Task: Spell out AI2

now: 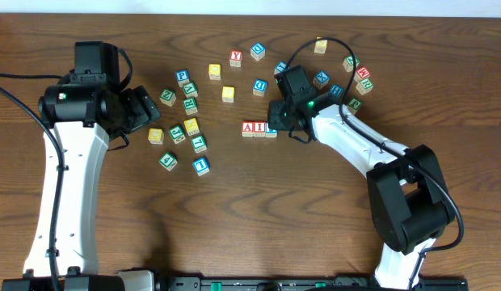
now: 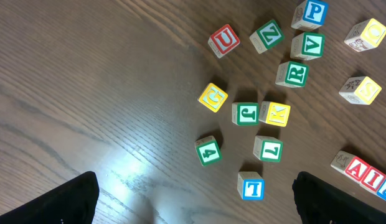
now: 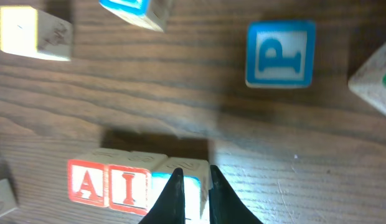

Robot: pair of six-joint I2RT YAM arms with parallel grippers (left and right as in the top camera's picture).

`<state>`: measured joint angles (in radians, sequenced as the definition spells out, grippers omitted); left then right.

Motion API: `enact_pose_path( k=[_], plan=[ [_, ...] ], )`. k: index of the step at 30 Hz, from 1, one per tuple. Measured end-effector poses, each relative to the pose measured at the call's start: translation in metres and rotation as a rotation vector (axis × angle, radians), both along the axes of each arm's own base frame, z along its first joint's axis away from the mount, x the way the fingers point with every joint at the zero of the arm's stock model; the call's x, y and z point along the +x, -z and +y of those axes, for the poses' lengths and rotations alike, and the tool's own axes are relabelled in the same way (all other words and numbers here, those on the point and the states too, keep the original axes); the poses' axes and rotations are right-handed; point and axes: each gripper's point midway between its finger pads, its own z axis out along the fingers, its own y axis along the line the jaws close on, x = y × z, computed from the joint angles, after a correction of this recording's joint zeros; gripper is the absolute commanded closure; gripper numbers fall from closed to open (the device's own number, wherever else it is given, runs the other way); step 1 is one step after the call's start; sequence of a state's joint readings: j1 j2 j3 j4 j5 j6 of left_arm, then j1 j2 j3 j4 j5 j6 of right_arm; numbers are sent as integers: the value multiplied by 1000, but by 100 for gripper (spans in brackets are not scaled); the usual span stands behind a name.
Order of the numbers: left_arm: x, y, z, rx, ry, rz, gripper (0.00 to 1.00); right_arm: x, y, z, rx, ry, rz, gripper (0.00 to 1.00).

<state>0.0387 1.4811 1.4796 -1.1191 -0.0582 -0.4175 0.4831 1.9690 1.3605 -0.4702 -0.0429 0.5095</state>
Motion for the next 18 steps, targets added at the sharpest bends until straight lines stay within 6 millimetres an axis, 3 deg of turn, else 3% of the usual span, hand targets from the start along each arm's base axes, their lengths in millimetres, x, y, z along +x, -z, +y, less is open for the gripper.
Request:
enact_pose_path(
  k=[13,18],
  plan=[
    [0,0,0,0,0,0,2,-2,-3,2,15,-28,18,90],
    [0,0,0,0,0,0,2,-1,-11,-8,14,-25,15,84]
  ],
)
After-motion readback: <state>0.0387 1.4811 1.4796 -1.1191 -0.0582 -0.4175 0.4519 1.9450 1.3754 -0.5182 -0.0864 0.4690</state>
